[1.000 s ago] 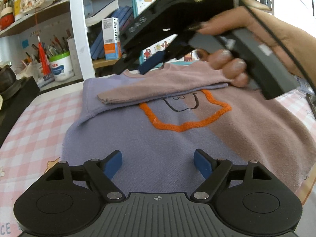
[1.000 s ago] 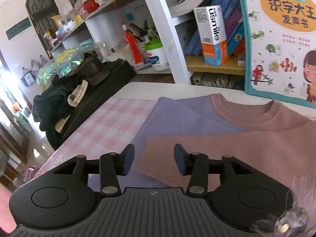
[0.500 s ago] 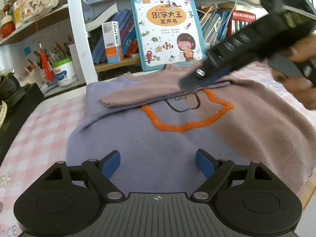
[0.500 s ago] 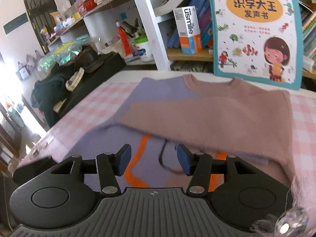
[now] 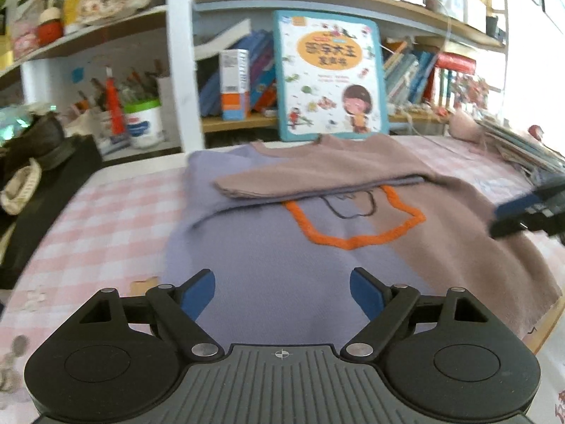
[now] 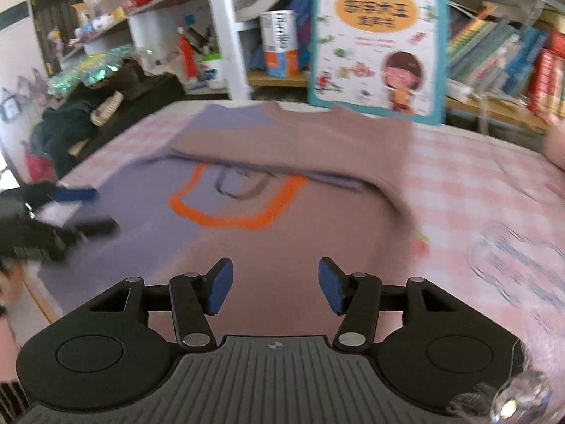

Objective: Fold clothes

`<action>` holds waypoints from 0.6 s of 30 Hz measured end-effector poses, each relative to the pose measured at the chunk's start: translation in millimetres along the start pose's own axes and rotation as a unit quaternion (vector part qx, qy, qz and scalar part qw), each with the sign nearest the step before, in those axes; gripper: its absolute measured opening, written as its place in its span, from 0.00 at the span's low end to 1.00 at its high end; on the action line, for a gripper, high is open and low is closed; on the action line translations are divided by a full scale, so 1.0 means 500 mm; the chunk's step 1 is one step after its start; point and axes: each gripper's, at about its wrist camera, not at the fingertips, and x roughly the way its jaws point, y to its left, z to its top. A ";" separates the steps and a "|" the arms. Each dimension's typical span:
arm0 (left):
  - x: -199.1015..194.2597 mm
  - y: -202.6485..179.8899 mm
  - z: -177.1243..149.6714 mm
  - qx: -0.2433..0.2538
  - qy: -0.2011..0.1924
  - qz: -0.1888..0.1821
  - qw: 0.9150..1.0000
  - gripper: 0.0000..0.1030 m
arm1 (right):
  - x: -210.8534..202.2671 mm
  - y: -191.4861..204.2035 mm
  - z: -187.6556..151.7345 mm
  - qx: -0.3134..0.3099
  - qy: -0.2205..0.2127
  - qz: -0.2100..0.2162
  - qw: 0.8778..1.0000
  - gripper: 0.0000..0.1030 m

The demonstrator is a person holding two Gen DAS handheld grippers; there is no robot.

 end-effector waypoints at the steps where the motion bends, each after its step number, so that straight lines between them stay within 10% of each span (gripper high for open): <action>1: -0.008 0.006 0.000 -0.001 0.001 0.004 1.000 0.84 | -0.012 -0.005 -0.011 0.000 0.001 -0.006 1.000 0.50; 12: -0.070 0.044 -0.032 -0.014 0.053 0.027 0.998 0.83 | -0.098 -0.047 -0.099 0.016 0.022 -0.027 0.999 0.51; 18: -0.079 0.079 -0.059 -0.046 0.073 0.029 0.996 0.67 | -0.117 -0.069 -0.132 0.047 0.032 -0.023 0.998 0.51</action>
